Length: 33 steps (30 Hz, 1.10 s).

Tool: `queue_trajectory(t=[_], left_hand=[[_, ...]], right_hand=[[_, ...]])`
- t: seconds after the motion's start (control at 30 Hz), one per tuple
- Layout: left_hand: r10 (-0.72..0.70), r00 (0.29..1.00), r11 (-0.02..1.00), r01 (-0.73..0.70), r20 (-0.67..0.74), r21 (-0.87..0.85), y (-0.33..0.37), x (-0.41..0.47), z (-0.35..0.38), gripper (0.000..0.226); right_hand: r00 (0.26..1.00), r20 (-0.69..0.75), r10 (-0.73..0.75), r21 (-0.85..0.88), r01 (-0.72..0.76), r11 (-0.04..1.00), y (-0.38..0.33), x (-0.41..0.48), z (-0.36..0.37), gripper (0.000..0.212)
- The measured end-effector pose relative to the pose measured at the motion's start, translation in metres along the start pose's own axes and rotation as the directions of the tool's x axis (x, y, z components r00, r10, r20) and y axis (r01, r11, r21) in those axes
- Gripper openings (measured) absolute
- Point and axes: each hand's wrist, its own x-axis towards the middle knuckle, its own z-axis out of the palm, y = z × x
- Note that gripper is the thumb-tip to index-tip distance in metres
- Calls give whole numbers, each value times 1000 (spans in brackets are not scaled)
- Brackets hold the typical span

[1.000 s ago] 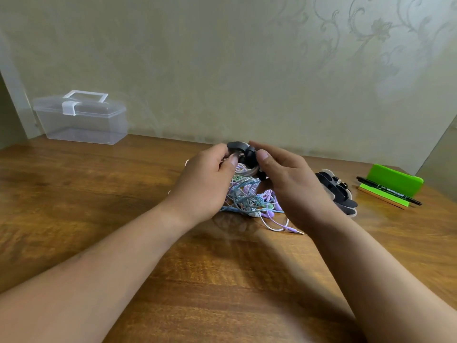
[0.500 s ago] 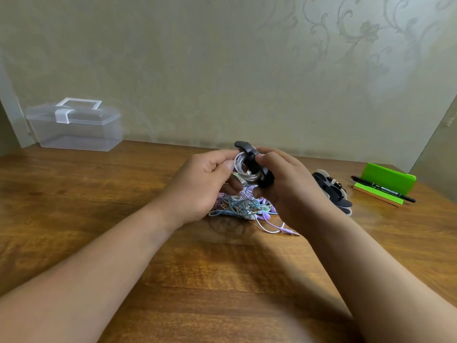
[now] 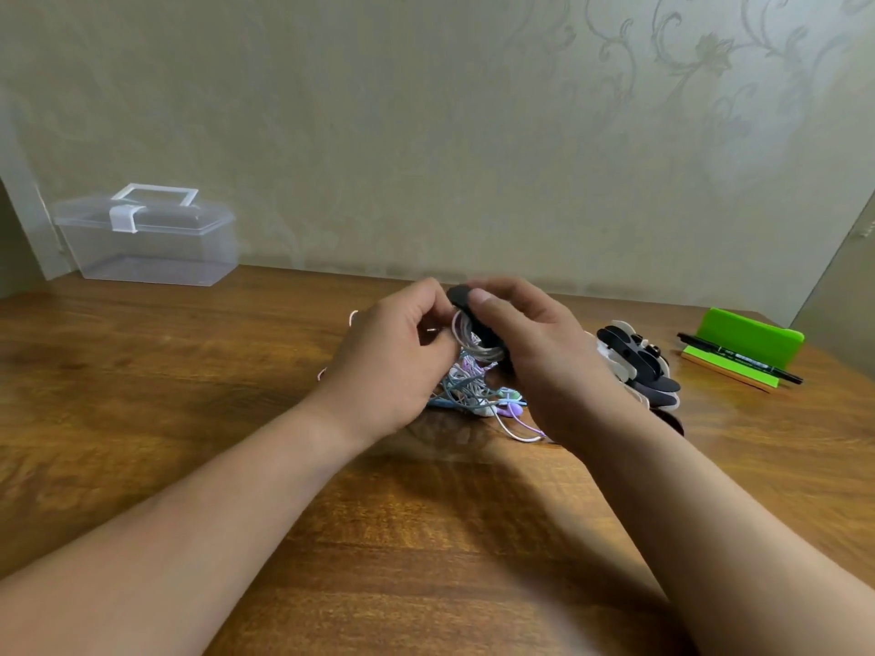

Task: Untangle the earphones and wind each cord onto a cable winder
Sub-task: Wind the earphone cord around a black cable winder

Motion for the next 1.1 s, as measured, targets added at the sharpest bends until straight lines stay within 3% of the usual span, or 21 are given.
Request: queue_trajectory(t=[0.13, 0.2, 0.4, 0.47, 0.6, 0.67, 0.87, 1.1], left_hand=[[-64, 994, 998, 62, -90, -25, -3, 5, -7, 12], [-49, 997, 999, 48, -57, -12, -2, 4, -8, 14], [12, 994, 1000, -10, 110, -23, 9, -5, 2, 9], [-13, 994, 998, 20, 109, -65, 9, -3, -1, 8], [148, 989, 986, -150, 25, 79, 12, 1, -12, 2], [174, 985, 983, -174, 6, 66, 12, 5, -15, 7], [8, 997, 970, 11, 75, -244, 12, 8, -16, 20], [-69, 989, 936, 109, 130, -336, 7, 12, -21, 27]], right_hand=[[983, -156, 92, 112, -75, 991, 3, 11, -13, 16], [981, -172, 94, 78, -81, 994, 7, 14, -20, 14], [990, -84, -114, -255, 89, 963, 12, 9, -14, 11], [992, -24, -125, -242, 115, 963, 10, 7, -12, 20], [996, 59, -65, -177, 74, 981, 4, 3, -13, 32], [992, 127, -27, -154, 46, 987, 3, 4, -15, 34], [976, 216, 33, -220, 16, 975, 3, 4, -14, 42], [960, 275, -47, -181, 100, 978, -3, 0, -17, 39]])
